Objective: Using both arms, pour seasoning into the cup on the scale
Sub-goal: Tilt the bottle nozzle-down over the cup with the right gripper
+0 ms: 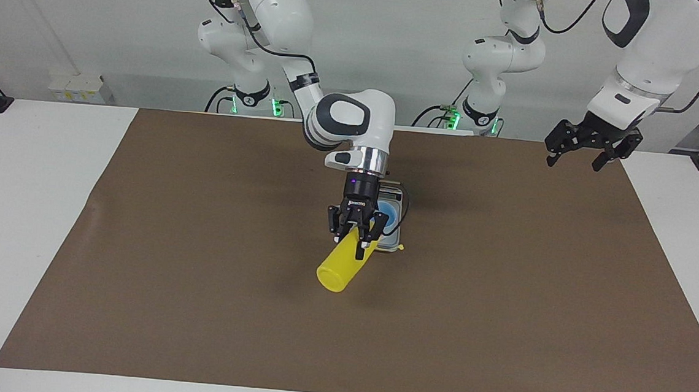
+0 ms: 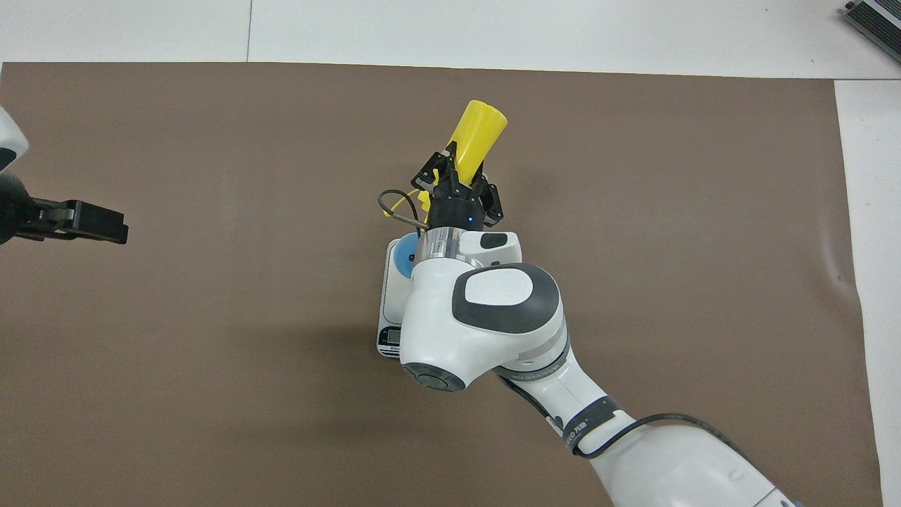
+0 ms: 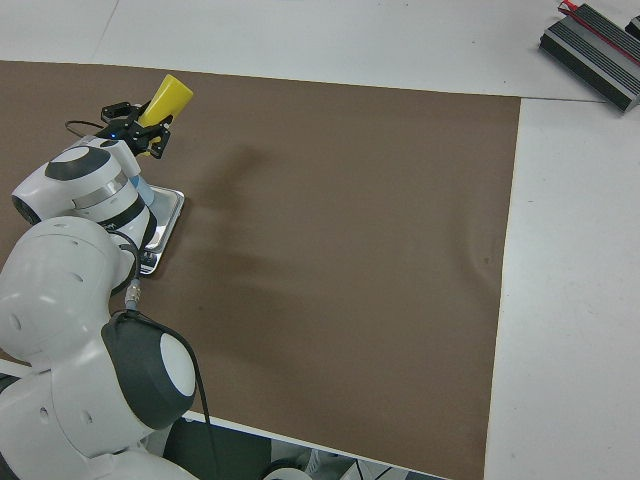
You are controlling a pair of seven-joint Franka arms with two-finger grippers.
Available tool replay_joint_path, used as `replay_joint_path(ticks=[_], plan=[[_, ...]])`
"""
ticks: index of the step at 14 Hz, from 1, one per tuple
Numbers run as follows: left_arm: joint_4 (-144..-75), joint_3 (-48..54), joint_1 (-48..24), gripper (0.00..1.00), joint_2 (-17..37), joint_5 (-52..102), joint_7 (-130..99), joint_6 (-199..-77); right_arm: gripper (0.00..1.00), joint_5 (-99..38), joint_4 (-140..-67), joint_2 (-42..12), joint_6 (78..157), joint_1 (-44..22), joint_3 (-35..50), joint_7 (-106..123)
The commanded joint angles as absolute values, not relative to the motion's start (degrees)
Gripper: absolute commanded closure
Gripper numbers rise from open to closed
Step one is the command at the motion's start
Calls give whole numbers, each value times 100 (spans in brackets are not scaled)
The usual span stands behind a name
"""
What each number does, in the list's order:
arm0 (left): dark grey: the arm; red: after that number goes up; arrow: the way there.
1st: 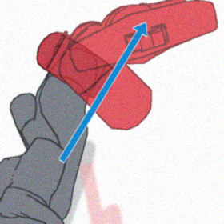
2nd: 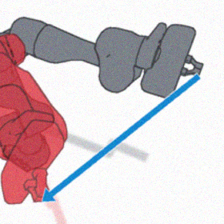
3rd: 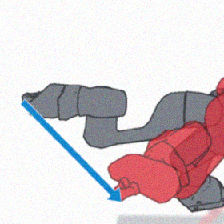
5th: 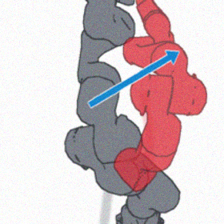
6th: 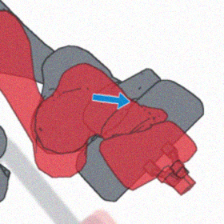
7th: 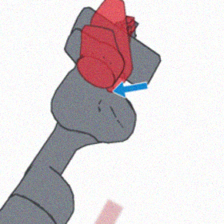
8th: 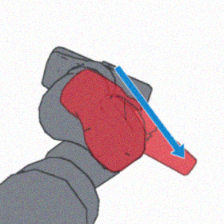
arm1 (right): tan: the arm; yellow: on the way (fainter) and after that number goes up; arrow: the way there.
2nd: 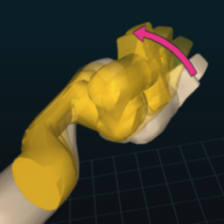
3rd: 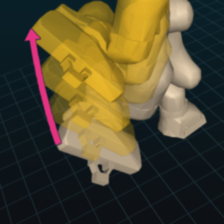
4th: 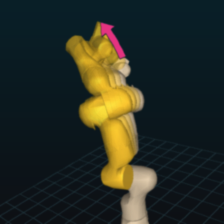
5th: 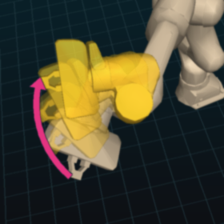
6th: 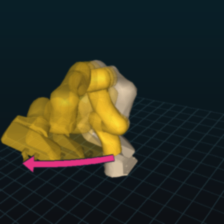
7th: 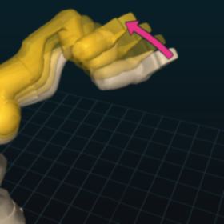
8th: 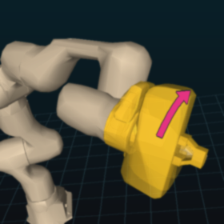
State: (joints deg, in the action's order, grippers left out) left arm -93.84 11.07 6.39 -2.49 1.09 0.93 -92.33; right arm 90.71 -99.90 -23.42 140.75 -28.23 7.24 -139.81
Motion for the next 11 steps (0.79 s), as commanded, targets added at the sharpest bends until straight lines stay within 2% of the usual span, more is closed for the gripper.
replay_joint_path(ticks=[1,11], plan=[[-9413,1107,624,0,-272,18,158,-9193,100,9614,-9958,-2285,13808,-2961,721,-14518],[-9343,1143,624,0,-255,-167,220,-9105,100,10608,-10099,-2285,13746,-3015,729,-14616]])
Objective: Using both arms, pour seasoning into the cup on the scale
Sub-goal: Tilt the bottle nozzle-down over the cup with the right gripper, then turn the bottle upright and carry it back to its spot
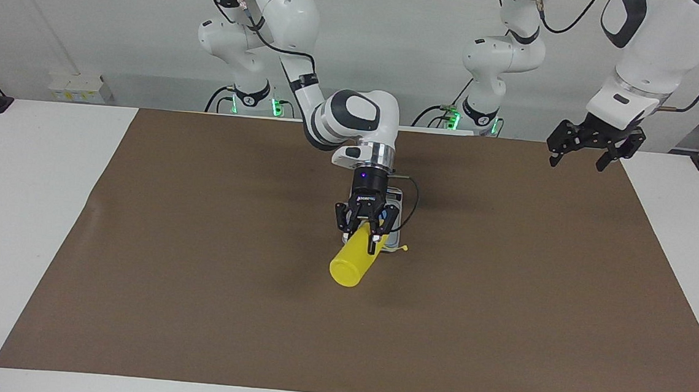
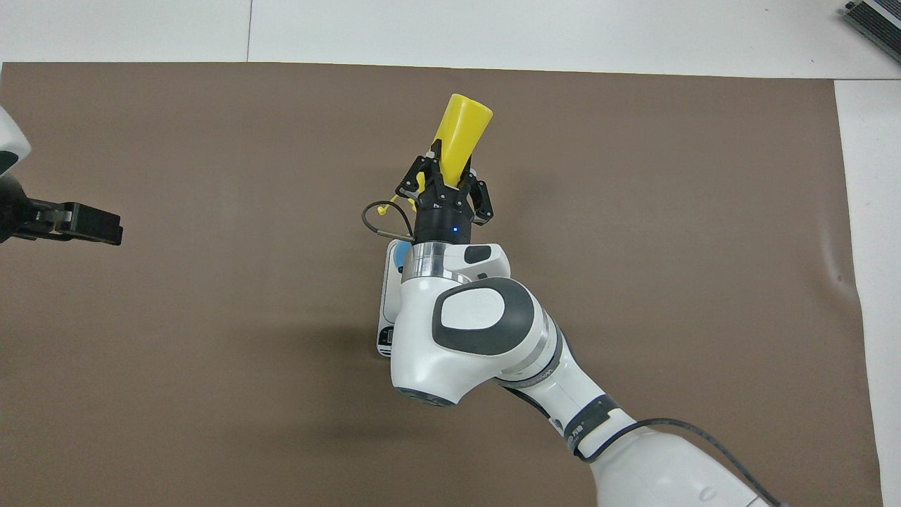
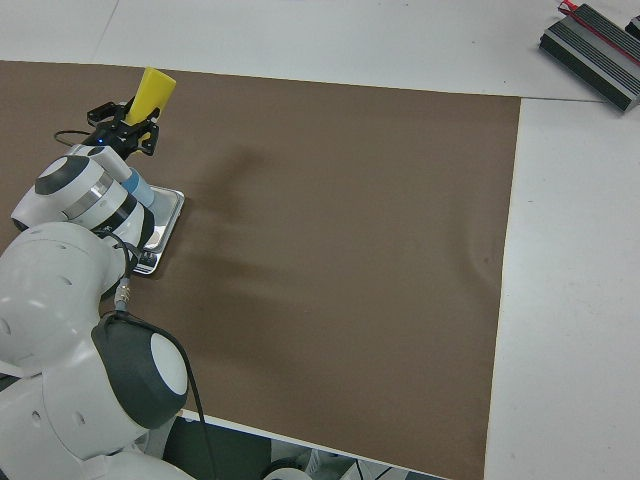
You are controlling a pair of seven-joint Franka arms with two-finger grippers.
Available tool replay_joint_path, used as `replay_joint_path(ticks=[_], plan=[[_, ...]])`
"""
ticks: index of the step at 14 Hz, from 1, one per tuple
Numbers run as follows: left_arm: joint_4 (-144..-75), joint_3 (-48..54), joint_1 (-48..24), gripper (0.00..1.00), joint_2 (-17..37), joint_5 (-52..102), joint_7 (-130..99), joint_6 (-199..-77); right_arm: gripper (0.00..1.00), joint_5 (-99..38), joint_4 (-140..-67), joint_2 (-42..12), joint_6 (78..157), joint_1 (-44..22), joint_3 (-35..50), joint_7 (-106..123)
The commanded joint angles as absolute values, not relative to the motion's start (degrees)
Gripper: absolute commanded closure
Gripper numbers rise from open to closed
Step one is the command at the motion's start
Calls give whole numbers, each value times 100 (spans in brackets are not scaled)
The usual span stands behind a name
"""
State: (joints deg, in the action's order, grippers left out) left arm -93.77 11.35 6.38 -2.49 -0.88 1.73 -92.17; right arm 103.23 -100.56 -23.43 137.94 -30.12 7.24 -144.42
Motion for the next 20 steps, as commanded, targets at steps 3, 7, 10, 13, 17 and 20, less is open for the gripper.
replay_joint_path(ticks=[3,7,10,13,17,20], plan=[[-9352,1143,624,0,-264,-167,220,-9105,100,10574,-10072,-2294,13790,-2997,738,-14616],[-9352,1143,624,0,-264,-158,220,-9105,100,10074,-9827,-2320,13825,-2997,756,-14572],[-9352,1143,624,0,-264,-158,202,-9105,100,9214,-9826,-2189,14271,-2918,765,-14546],[-9343,1143,642,0,-264,-149,185,-9105,100,7757,-9809,-1926,14440,-2804,765,-14511],[-9316,1134,668,0,-255,-62,176,-9097,100,5727,-9826,-1644,14449,-2777,773,-14380],[-9325,1134,668,0,-255,-62,184,-9097,100,3768,-9826,-1442,14414,-2786,773,-13950]])
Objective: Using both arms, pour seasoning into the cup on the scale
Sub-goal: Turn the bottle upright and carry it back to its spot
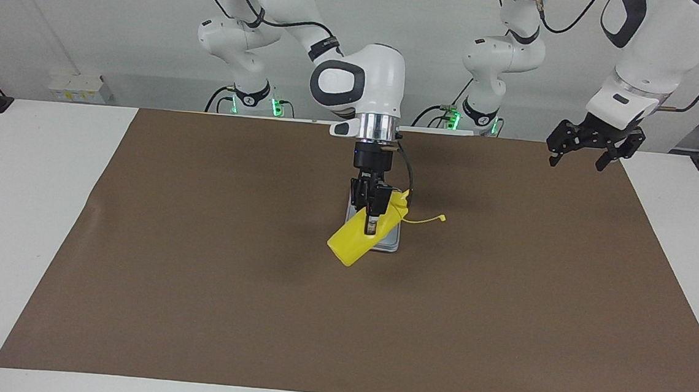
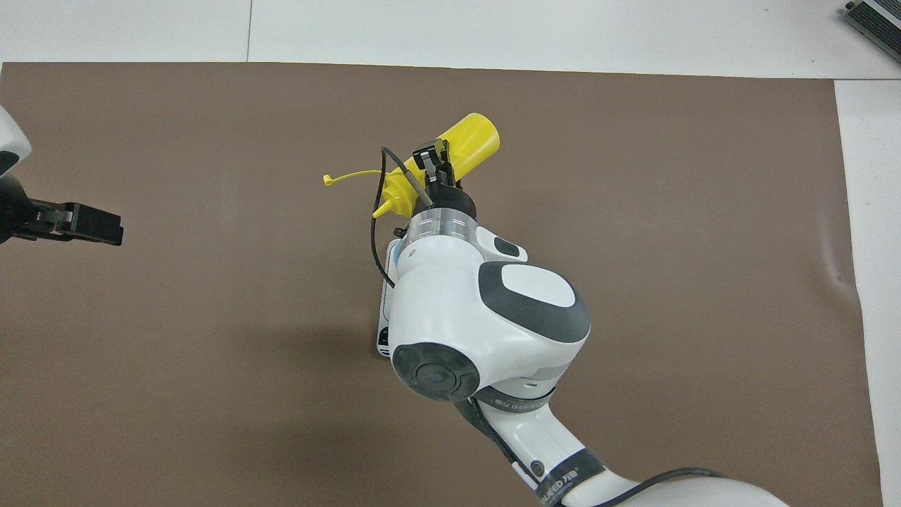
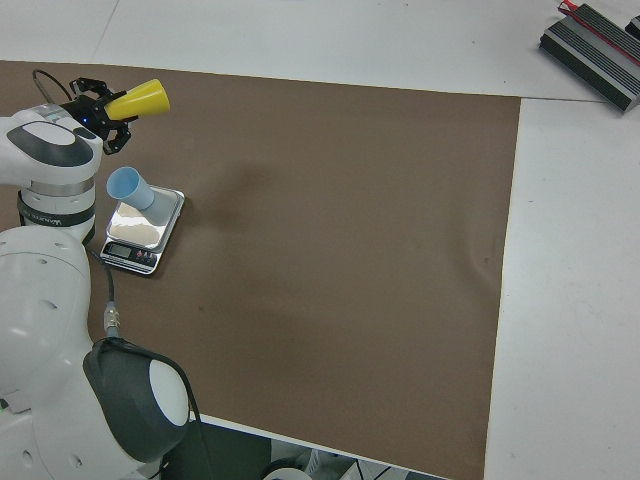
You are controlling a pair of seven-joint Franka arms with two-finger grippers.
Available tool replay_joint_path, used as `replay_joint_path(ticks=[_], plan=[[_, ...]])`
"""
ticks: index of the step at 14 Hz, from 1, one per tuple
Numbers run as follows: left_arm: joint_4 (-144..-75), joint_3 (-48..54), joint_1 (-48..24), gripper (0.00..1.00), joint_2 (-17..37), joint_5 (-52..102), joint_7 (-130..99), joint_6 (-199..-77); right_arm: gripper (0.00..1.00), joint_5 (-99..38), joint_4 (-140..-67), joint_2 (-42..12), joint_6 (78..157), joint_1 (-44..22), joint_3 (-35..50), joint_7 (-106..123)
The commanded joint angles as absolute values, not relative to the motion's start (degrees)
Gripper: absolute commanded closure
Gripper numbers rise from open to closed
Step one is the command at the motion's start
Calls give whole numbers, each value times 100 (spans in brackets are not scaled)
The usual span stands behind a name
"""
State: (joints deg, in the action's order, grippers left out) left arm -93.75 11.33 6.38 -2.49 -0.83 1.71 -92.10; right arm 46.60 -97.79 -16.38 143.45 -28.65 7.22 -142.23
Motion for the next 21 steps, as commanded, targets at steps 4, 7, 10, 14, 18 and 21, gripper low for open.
replay_joint_path(ticks=[4,7,10,14,18,21], plan=[[-9316,1134,694,0,-255,-53,185,-9132,100,2068,-9870,-1248,14257,-2664,773,-13632],[-9290,1116,703,0,-229,52,167,-9167,100,944,-9870,-1117,13879,-2445,773,-13361],[-9273,1081,642,0,-211,61,167,-9150,100,-295,-9922,-976,13387,-2128,765,-12580],[-9272,724,170,0,-193,18,158,-9105,100,-1334,-10291,-739,12851,-1654,765,-11315],[-9255,1357,963,0,-202,53,176,-9132,100,-2300,-10896,-440,12428,-1065,756,-9681],[-9264,933,528,0,-202,61,167,-9158,100,-3064,-11485,-194,12376,-538,756,-8529]])
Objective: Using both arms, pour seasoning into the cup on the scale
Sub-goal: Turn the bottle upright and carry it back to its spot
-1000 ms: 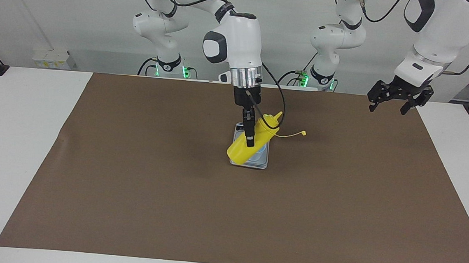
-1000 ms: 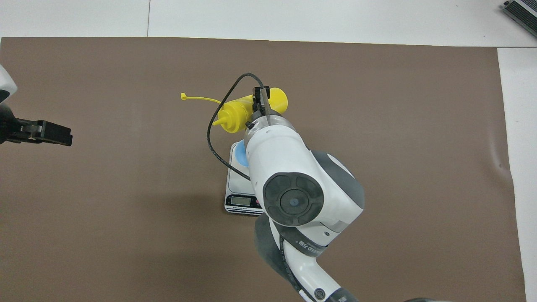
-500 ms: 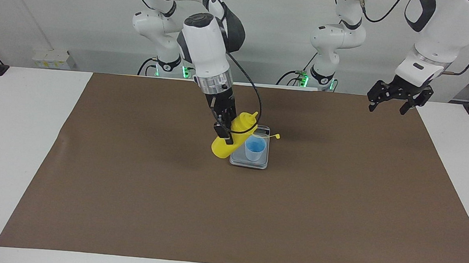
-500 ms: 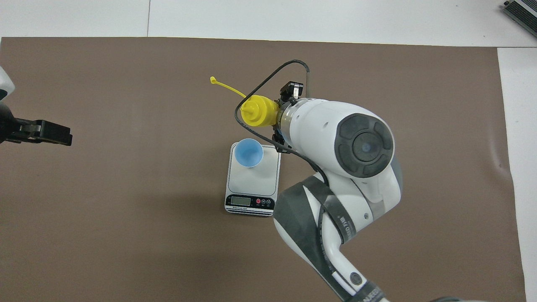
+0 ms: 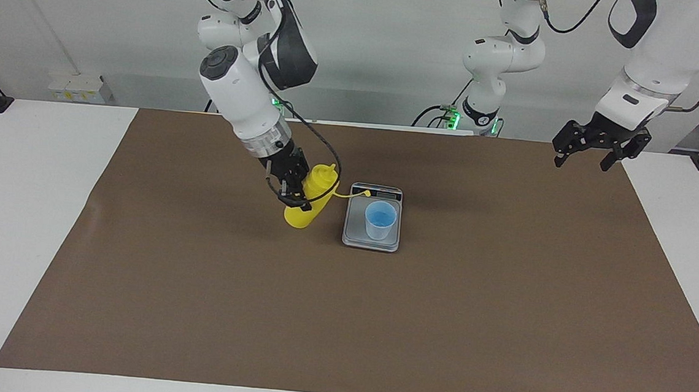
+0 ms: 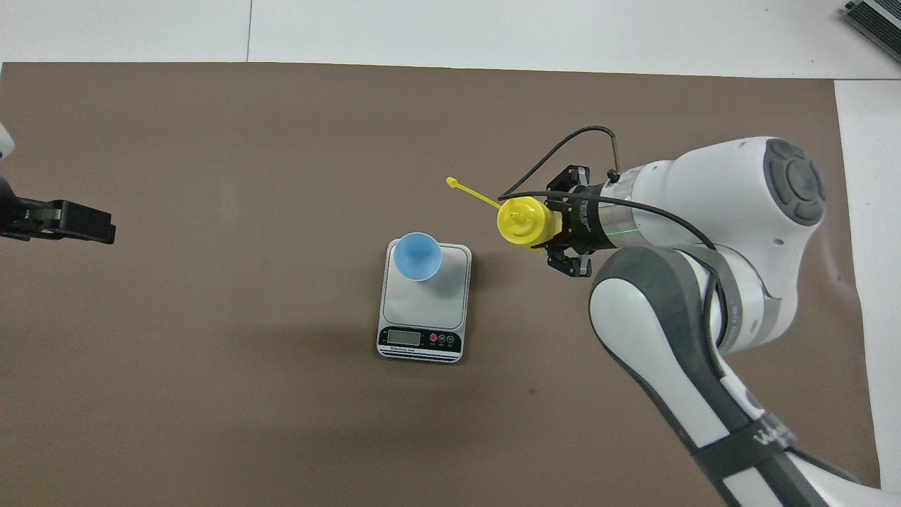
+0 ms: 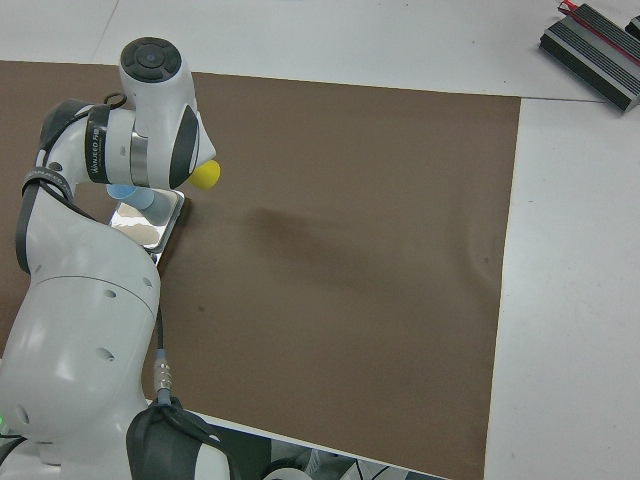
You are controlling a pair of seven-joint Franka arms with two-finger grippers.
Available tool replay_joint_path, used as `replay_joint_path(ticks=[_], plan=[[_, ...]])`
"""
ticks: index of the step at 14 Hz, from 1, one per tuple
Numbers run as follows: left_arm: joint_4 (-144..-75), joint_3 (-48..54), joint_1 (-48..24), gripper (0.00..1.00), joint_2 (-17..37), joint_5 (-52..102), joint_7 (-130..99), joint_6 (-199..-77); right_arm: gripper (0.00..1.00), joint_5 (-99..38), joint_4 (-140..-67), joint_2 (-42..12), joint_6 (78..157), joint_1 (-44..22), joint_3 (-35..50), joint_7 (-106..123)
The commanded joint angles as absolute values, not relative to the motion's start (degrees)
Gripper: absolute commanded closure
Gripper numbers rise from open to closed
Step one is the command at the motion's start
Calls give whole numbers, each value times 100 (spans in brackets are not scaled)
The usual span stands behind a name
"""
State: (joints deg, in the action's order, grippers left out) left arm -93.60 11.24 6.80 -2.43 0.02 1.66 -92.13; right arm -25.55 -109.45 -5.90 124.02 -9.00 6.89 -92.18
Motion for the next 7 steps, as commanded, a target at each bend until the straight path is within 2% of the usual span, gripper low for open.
replay_joint_path(ticks=[1,3,7], plan=[[-9255,897,458,0,-193,62,167,-9141,100,-3337,-11661,-141,12253,-353,747,-8125],[-9264,818,378,0,-202,62,167,-9158,100,-3725,-12092,17,12129,51,747,-7448],[-9264,817,439,0,-211,70,176,-9141,100,-3990,-12217,-44,11173,1193,738,-6312]])
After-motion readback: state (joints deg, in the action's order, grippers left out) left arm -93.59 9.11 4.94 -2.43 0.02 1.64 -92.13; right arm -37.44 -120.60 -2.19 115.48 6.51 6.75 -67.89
